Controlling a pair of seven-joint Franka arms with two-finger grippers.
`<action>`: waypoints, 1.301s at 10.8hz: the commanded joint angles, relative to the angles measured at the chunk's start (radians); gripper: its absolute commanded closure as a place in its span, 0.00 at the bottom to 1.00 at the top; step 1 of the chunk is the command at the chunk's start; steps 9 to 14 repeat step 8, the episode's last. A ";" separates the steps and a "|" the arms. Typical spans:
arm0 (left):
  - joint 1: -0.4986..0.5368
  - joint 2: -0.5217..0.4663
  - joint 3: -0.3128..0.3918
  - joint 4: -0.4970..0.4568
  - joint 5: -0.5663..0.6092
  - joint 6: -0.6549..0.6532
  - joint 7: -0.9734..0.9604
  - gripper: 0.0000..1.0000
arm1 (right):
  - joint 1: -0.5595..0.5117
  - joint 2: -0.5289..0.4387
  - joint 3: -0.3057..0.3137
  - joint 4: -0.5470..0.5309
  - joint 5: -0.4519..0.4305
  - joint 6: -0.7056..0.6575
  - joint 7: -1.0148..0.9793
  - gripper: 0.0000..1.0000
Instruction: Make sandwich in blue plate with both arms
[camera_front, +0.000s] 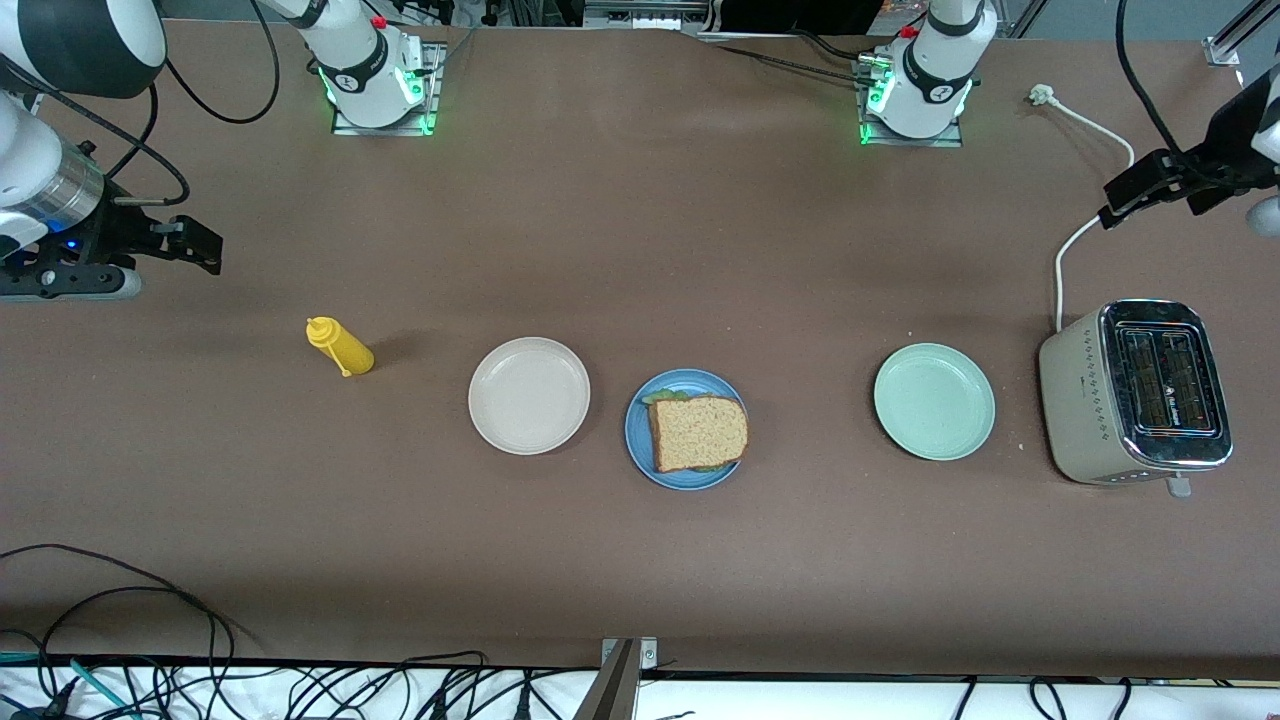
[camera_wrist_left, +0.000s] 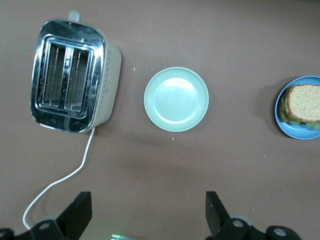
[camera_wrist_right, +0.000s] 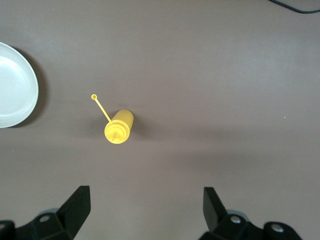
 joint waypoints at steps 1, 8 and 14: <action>-0.001 0.006 -0.006 0.038 0.016 -0.067 -0.011 0.00 | -0.003 0.005 -0.002 0.018 0.000 -0.009 0.010 0.00; -0.022 0.071 0.084 0.109 -0.079 -0.087 -0.003 0.00 | -0.004 0.010 -0.002 0.018 0.000 -0.006 0.010 0.00; -0.022 0.071 0.084 0.109 -0.079 -0.087 -0.003 0.00 | -0.004 0.010 -0.002 0.018 0.000 -0.006 0.010 0.00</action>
